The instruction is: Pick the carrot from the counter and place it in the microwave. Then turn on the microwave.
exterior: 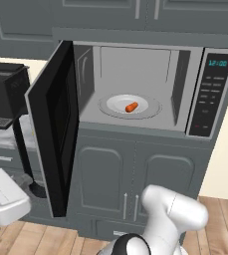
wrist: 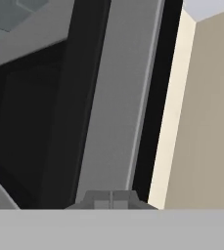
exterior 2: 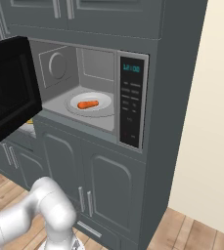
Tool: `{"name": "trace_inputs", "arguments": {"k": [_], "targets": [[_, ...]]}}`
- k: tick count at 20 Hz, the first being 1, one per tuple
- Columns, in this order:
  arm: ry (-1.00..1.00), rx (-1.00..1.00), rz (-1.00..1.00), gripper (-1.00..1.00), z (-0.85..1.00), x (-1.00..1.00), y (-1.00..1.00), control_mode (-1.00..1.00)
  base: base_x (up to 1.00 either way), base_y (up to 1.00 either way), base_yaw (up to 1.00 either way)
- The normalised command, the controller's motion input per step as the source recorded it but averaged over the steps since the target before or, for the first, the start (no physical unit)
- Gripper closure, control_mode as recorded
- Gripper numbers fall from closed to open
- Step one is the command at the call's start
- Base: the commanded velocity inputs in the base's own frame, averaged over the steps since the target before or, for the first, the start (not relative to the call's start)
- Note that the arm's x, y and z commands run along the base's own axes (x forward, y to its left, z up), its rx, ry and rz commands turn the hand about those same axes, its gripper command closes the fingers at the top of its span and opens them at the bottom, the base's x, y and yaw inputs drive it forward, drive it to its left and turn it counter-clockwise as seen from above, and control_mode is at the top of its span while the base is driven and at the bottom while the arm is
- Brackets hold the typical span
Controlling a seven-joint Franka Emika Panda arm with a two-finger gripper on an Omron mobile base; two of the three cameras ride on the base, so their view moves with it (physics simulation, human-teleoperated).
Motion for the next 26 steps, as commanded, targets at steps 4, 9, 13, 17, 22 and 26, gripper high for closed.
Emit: {"name": "trace_inputs", "arguments": {"k": [4, 9, 13, 17, 22, 26], "targets": [[0.0, 0.0, -0.07, 1.0, -0.13, 0.07, 0.0, -1.0, 0.0, 0.0, 0.0], [0.0, 0.0, -0.07, 1.0, -0.1, 0.07, 0.0, -1.0, 0.0, 0.0, 0.0], [0.0, -0.02, -0.07, 1.0, -0.08, 0.13, -0.02, -1.0, 0.0, 0.0, 0.0], [0.0, -0.03, -0.07, 1.0, -0.06, 0.17, -0.13, -1.0, 0.0, 0.0, 0.0], [0.0, -0.04, -0.05, 1.0, -0.08, 0.1, -0.25, -1.0, 0.0, 0.0, 0.0], [0.0, -0.05, -0.01, 1.0, -0.09, 0.18, -0.37, -1.0, 0.0, 0.0, 0.0]]}}
